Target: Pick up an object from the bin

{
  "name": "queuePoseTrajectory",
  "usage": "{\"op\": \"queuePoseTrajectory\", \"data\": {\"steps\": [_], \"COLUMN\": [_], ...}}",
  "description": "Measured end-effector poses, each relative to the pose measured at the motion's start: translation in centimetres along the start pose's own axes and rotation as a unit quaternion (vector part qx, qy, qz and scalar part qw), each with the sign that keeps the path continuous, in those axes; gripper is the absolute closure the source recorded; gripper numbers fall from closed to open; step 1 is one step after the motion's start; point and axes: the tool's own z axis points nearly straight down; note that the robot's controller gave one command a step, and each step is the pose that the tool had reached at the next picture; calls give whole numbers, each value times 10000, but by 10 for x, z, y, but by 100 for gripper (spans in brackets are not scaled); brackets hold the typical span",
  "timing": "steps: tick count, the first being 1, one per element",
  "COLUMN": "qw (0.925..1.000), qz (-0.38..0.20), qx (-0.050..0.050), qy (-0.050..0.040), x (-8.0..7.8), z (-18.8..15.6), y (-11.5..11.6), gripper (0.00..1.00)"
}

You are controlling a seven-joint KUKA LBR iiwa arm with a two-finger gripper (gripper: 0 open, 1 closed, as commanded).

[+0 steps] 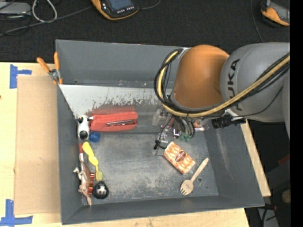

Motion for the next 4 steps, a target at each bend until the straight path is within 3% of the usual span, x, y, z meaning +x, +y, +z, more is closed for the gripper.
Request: {"op": "queuePoseTrajectory", "data": {"steps": [1, 2, 3, 4], "qw": [9989, 9916, 9711, 9493], "qz": [-476, -1290, -2387, -3145], "qx": [14, -11, 3, -13], "qy": [24, 33, 23, -10], "x": [2, 18, 50, 9], "z": [2, 12, 78, 114], "y": [-63, -73, -132, -134], "gripper": [0, 0, 0, 100]}}
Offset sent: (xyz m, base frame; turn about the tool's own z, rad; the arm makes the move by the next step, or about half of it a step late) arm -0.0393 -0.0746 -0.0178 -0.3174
